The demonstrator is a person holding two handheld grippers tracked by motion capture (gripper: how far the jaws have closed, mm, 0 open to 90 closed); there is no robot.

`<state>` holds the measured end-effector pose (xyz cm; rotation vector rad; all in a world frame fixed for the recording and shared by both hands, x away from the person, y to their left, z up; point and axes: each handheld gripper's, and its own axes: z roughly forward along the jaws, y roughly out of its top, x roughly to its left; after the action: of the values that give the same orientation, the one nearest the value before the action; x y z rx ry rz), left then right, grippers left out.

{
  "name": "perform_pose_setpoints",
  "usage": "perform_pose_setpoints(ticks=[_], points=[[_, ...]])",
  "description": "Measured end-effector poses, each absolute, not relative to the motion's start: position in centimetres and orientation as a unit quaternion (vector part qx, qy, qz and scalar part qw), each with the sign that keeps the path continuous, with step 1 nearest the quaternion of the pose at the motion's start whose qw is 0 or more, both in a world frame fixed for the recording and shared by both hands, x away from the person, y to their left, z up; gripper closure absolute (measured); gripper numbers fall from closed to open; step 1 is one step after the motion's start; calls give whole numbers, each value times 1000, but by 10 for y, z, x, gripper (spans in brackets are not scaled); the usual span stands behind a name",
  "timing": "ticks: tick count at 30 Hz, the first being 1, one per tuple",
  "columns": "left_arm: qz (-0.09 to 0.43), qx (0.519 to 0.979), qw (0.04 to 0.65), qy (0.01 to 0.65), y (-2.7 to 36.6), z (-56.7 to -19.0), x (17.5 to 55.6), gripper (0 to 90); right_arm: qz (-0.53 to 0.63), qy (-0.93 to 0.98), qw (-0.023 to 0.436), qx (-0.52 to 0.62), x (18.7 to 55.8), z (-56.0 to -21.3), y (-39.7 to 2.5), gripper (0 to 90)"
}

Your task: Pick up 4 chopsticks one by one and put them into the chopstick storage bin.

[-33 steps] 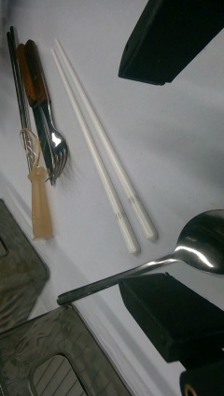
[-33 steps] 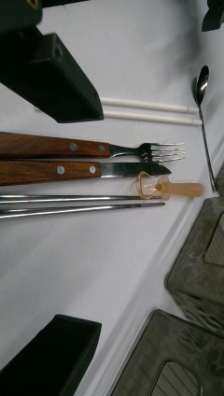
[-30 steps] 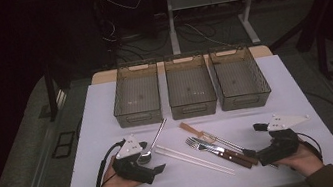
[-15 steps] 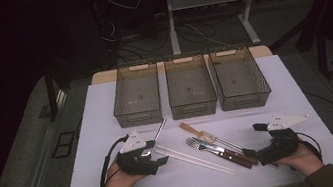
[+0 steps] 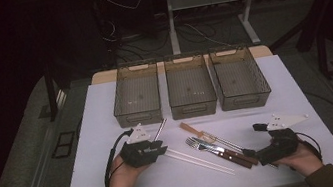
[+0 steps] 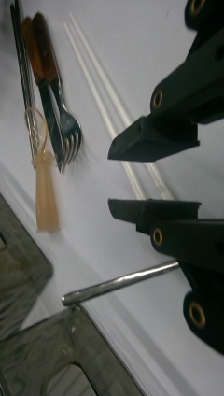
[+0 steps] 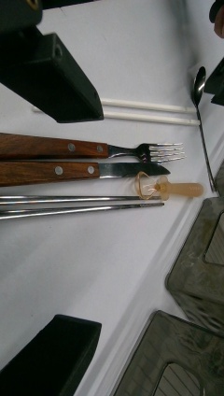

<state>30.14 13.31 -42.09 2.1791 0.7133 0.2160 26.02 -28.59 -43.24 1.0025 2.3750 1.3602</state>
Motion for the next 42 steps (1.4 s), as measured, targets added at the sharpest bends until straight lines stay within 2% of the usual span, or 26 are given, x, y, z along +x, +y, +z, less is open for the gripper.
perform_pose_setpoints(ticks=[1,2,6,26,42], points=[[88,865,403,287,133,-421,303,776,464,810,113,342,260,-432,-286,13],[90,865,399,290,133,-421,305,776,464,810,113,342,260,-432,-286,13],[95,869,385,298,132,-422,312,889,464,810,111,340,260,-433,-286,13],[97,882,339,314,131,-439,338,891,462,811,112,341,260,-433,-286,13],[90,890,328,303,126,-441,333,891,461,812,113,340,259,-432,-286,13]])
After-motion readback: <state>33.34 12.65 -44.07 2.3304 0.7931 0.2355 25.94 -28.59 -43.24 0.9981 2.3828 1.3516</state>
